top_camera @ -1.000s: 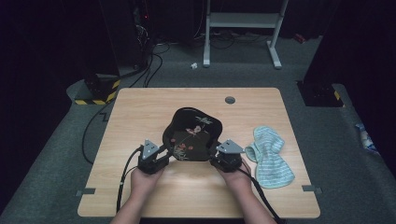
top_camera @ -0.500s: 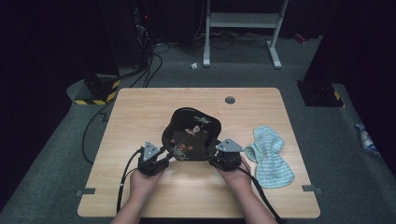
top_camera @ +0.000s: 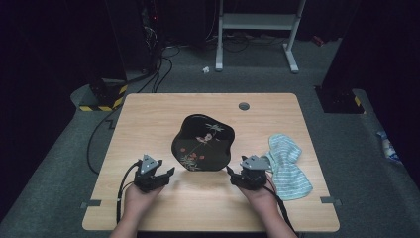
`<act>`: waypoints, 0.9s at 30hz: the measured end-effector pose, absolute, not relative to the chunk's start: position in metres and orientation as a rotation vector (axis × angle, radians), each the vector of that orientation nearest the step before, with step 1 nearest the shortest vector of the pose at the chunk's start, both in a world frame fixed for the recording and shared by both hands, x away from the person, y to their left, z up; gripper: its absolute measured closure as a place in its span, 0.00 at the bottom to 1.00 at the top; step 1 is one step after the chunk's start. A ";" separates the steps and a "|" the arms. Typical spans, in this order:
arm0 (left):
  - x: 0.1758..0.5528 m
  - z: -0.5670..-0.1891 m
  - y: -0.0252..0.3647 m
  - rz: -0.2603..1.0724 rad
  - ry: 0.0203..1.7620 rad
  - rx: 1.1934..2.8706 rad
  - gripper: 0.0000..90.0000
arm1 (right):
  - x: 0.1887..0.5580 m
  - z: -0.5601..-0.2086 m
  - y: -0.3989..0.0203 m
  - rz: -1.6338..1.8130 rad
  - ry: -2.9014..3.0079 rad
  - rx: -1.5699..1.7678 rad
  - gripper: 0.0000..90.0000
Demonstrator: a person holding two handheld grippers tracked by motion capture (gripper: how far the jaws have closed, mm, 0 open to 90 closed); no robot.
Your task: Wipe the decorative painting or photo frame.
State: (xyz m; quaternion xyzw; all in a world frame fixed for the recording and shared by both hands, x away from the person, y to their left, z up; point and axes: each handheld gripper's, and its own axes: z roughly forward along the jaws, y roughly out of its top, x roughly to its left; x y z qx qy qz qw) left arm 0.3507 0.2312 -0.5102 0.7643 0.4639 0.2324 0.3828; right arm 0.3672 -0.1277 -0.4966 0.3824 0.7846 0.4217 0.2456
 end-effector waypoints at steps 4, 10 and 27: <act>0.348 -0.522 0.239 0.564 1.256 2.044 0.39 | 0.356 -0.518 -0.141 1.037 2.219 1.121 0.26; 0.327 -0.530 0.251 0.556 1.236 2.019 0.31 | 0.349 -0.526 -0.146 0.939 2.284 1.228 0.19; 0.318 -0.530 0.262 0.560 1.283 1.985 0.30 | 0.348 -0.526 -0.144 0.942 2.297 1.219 0.20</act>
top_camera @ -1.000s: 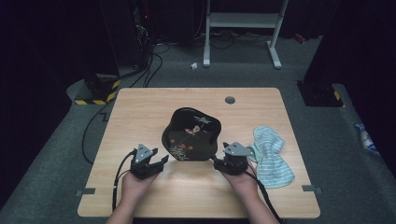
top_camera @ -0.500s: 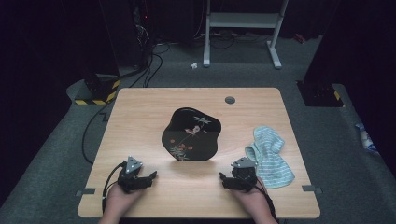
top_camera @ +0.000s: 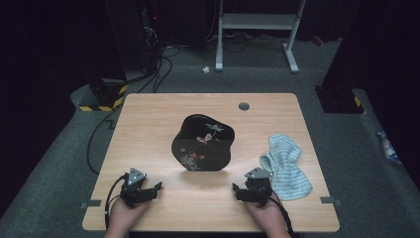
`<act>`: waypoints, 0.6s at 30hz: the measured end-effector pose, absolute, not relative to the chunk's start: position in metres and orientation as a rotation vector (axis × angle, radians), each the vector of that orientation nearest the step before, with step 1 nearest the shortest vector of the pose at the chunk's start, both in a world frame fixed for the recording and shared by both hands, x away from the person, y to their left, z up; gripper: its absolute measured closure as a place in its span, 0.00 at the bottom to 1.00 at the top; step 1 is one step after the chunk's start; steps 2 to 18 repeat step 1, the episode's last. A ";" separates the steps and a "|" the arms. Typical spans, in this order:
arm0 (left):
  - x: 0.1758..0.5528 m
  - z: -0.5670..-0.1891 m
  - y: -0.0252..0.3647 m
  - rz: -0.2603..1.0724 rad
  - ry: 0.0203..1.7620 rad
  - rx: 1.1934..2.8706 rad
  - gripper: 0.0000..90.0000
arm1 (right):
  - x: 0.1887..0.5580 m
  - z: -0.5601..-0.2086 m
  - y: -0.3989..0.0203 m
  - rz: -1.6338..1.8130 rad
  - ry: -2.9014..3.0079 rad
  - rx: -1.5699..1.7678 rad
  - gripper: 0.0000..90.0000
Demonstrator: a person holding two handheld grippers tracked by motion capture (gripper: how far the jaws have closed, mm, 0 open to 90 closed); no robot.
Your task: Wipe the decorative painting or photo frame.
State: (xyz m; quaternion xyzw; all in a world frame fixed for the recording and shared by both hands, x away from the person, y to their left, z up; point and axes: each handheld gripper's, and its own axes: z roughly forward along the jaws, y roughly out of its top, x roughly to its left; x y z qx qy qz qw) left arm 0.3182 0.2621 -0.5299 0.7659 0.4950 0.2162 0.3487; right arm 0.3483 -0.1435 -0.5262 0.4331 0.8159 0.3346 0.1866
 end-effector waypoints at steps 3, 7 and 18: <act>0.318 -0.530 0.261 0.565 1.272 1.994 0.30 | 0.348 -0.526 -0.144 0.941 2.297 1.222 0.20; 0.318 -0.530 0.261 0.565 1.272 1.994 0.30 | 0.348 -0.526 -0.144 0.941 2.297 1.222 0.20; 0.318 -0.530 0.261 0.565 1.272 1.994 0.30 | 0.348 -0.526 -0.144 0.941 2.297 1.222 0.20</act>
